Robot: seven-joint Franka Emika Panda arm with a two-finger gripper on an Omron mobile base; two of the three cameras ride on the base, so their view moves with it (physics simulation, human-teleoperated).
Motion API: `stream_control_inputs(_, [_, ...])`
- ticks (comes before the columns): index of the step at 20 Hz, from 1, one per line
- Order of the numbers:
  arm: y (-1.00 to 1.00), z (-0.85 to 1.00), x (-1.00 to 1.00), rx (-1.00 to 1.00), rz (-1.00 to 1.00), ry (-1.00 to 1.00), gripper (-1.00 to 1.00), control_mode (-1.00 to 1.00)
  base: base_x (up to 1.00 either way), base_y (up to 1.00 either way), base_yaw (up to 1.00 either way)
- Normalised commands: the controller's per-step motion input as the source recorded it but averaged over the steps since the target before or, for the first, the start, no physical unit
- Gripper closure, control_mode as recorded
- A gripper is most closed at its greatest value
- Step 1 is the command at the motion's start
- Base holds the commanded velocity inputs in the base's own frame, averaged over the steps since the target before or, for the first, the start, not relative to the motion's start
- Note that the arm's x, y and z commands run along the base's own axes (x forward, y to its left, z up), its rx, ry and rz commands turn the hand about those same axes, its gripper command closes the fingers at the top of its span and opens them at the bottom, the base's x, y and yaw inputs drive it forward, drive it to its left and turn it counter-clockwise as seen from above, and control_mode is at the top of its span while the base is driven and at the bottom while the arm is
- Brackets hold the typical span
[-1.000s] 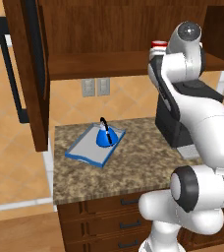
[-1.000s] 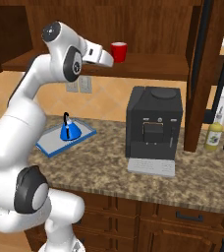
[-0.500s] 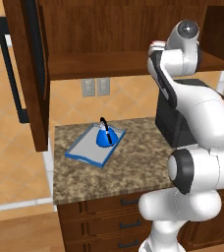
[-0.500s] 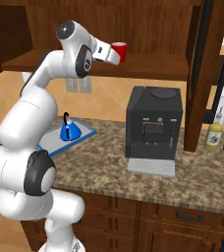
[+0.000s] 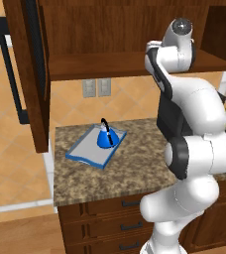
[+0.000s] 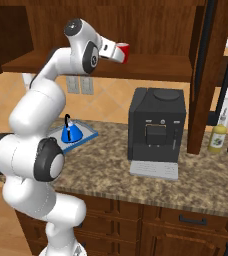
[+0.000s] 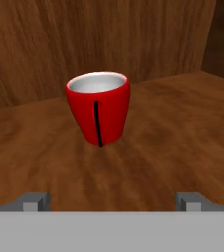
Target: Pick the kettle from the counter and place it on the tray. Then pick the mug from the cabinet and place it on the tray. Then close the cabinet doors.
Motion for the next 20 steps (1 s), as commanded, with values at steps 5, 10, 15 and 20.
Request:
stream_control_inputs(5, [-0.01,0.00,0.35,0.00,0.00,0.00,-1.00,-1.00,0.00,0.00,0.00])
stream_control_inputs(10, [-0.08,0.00,0.31,0.00,0.00,0.00,-1.00,-1.00,0.00,0.00,0.00])
stream_control_inputs(15, [-0.17,0.00,0.23,0.00,0.00,0.00,-1.00,-1.00,0.00,0.00,0.00])
stream_control_inputs(20, [-0.04,0.00,0.25,0.00,0.00,0.00,-1.00,-1.00,0.00,0.00,0.00])
